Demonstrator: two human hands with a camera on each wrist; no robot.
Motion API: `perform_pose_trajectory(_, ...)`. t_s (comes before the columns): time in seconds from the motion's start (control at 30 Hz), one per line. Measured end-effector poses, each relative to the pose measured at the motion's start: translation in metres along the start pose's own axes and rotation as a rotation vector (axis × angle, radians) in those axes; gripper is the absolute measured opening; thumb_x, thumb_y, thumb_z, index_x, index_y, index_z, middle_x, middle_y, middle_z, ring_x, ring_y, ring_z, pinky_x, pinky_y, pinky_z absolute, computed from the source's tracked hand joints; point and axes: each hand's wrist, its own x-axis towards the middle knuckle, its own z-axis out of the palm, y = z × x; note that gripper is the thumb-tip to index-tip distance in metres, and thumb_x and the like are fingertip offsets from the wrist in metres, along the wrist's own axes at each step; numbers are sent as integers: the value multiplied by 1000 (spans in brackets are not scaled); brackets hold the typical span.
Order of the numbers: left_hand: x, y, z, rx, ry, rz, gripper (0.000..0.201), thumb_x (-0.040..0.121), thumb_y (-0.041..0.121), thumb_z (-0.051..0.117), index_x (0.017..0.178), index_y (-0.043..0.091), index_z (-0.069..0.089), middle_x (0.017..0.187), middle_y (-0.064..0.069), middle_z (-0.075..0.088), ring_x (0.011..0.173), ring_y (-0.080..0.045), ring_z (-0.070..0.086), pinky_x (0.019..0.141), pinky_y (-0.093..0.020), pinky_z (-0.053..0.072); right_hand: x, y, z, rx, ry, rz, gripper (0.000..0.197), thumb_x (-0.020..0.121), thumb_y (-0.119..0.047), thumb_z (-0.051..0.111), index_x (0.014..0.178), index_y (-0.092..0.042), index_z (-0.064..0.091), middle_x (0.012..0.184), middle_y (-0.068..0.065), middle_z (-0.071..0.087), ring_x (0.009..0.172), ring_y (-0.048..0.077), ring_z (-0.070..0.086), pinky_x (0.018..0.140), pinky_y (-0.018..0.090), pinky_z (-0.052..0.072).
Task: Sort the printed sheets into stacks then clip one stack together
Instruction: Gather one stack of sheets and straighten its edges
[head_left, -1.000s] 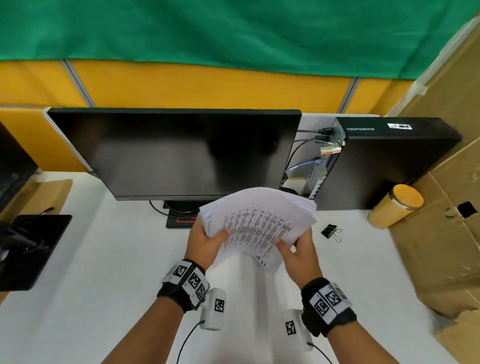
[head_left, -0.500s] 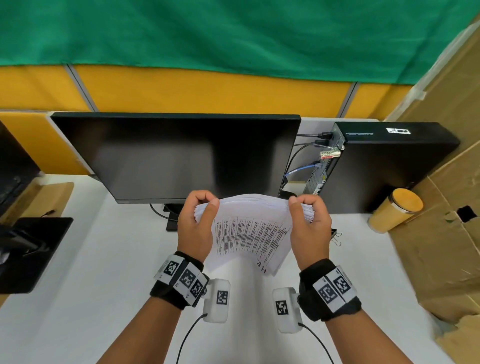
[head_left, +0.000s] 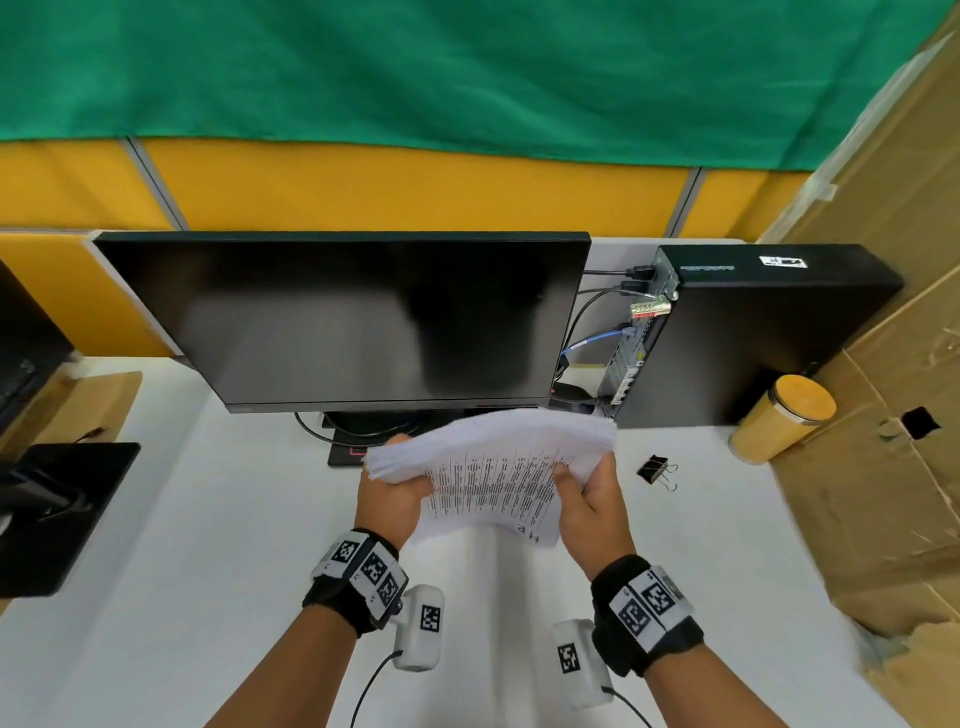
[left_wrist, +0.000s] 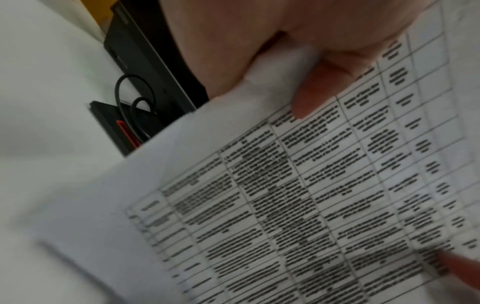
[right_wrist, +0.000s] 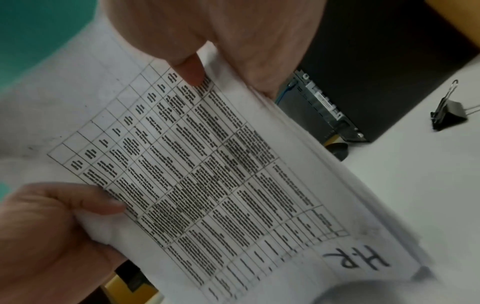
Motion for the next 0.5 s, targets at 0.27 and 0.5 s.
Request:
perform_pose_trajectory(0.27,-17,-17,5,-5,-47,-85,43,83,-6,66,88,37,62,89,12,68,86,-8,64,82,-29,50,-15,29,-9,-142,-95,87,40,97,-13,55,134,-22,42,120,-11,64,114,8,61,79,12,55)
perform_pose_trajectory(0.5,-12,-22,2,-31,-59,-110,35,83,2,70,96,34,62,104,3,70,97,-11,65,87,-35,52,-10,28,-7,-156,-84,55,34,98,-14,53,127,-29,42,112,-19,62,94,-14,62,71,9,53)
